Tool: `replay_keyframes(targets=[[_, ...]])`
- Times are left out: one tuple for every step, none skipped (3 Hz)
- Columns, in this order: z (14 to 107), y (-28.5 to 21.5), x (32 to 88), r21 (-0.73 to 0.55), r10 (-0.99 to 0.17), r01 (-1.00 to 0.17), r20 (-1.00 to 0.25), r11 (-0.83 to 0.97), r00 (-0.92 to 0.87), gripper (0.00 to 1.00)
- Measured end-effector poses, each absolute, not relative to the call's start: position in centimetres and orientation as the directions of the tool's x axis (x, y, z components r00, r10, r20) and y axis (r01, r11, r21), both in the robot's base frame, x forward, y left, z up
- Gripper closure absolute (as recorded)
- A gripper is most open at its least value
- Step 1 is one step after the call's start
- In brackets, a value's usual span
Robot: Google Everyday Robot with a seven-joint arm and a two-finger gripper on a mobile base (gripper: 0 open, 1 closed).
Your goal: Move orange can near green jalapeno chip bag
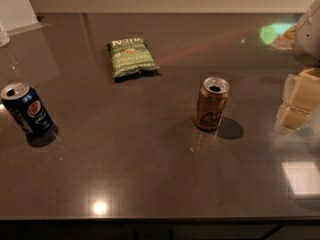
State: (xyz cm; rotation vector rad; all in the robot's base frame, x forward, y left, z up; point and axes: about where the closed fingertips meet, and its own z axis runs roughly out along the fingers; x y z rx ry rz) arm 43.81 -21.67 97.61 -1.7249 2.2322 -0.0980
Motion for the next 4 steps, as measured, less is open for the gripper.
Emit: replay_keyframes(targets=[[97.6, -21.7, 43.8, -0.247, -0.953, -0.931, -0.207, 0.27, -0.221, 0.0], [96.6, -20.9, 45.4, -0.259, -0.94, -0.921, -0.26, 0.289, -0.222, 0.0], [95.7, -20.0, 47.0, -0.256, -0.919, -0.916, -0.329, 0.309, -0.218, 0.0], [94.2, -17.9, 48.9, -0.22, -0.889, -0.923, -0.408, 0.317, -0.208, 0.0]])
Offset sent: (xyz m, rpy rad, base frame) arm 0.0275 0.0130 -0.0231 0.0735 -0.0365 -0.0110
